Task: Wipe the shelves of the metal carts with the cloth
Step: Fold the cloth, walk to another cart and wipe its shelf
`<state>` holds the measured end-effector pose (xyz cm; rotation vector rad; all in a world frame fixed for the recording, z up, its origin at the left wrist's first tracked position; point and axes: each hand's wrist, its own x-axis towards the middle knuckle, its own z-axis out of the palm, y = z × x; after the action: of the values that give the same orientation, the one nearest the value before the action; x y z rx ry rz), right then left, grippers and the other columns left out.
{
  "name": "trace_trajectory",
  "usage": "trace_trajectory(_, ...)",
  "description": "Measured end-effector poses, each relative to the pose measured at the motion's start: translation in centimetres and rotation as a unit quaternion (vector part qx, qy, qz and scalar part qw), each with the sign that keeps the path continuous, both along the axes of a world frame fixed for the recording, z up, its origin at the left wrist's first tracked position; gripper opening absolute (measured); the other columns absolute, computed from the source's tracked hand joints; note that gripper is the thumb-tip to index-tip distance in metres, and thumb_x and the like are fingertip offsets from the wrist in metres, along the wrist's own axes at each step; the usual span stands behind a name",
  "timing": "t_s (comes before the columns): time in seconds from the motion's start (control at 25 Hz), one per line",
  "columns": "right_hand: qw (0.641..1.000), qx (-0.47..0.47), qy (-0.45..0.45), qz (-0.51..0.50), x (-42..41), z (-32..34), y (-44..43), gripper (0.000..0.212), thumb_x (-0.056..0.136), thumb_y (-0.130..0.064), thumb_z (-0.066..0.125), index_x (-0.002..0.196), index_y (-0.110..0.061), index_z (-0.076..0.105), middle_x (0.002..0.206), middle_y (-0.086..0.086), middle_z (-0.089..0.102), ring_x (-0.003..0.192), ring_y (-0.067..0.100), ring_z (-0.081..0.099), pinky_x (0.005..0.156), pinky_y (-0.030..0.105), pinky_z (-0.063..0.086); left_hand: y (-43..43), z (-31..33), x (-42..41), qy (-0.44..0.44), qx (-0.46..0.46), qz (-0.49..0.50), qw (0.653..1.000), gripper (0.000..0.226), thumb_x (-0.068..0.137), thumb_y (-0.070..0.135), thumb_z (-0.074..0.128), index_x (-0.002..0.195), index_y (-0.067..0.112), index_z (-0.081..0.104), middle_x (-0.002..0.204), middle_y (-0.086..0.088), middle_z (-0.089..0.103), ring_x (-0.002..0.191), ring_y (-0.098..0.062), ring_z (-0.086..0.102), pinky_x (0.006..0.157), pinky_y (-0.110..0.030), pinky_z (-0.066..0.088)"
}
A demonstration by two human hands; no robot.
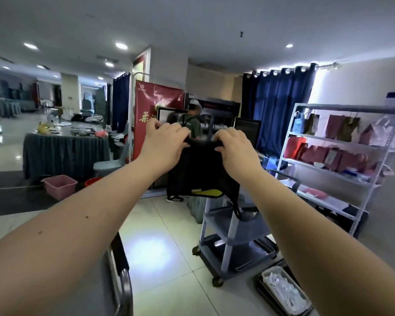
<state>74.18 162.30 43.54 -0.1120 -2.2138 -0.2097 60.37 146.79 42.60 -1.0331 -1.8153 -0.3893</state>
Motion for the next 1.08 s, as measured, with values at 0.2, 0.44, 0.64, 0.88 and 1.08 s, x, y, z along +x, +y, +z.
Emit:
trace_trajectory(0.2,1.0,0.024,0.003,0.007,-3.0,-1.8,9.2,0.017,0.09,-0.007,0.059,0.107,-0.009,0.058,0.105,0.012,0.055,0.091,0.034,0.05,0.073,0.044,0.044,8.1,-1.8,-1.7,0.002,-0.006,0.021,1.0,0.008,0.092,0.028,0.058,0.098,0.023,0.061,0.09,0.003,0.061,0.082,-0.023,0.058,0.083,-0.04,0.024)
trace_trajectory(0.44,0.998,0.046,0.023,0.026,-8.9,-4.7,17.6,0.018,0.085,-0.007,0.065,0.102,-0.013,0.064,0.092,0.007,0.058,0.079,0.03,0.05,0.065,0.04,0.041,15.4,-4.2,-8.1,0.051,-0.039,0.01,0.998,0.017,0.092,0.029,0.05,0.096,0.02,0.063,0.085,0.001,0.062,0.074,-0.026,0.059,0.076,-0.042,0.029)
trace_trajectory(0.64,0.997,0.064,0.016,0.025,-18.0,-5.5,25.4,0.017,0.085,-0.011,0.067,0.101,-0.016,0.064,0.092,0.004,0.06,0.082,0.027,0.05,0.067,0.038,0.041,22.8,-5.8,-17.2,0.051,-0.042,0.011,0.998,0.011,0.093,0.028,0.054,0.097,0.023,0.062,0.087,0.003,0.062,0.075,-0.023,0.057,0.076,-0.039,0.029)
trace_trajectory(0.88,0.994,0.081,-0.061,0.026,-31.1,-7.4,34.7,0.018,0.087,-0.011,0.065,0.102,-0.016,0.058,0.09,0.004,0.055,0.077,0.027,0.048,0.062,0.037,0.039,32.0,-9.0,-29.9,0.023,-0.022,0.029,0.999,0.018,0.096,0.031,0.045,0.096,0.024,0.061,0.086,0.004,0.061,0.075,-0.022,0.056,0.076,-0.039,0.029)
trace_trajectory(1.08,0.991,0.078,-0.102,0.03,-40.4,-10.8,41.4,0.025,0.083,-0.007,0.068,0.105,-0.015,0.06,0.084,0.005,0.056,0.071,0.028,0.05,0.055,0.033,0.031,38.0,-12.5,-37.8,-0.037,-0.039,0.057,0.997,0.022,0.095,0.033,0.042,0.097,0.023,0.061,0.087,0.003,0.062,0.079,-0.023,0.058,0.078,-0.039,0.031)
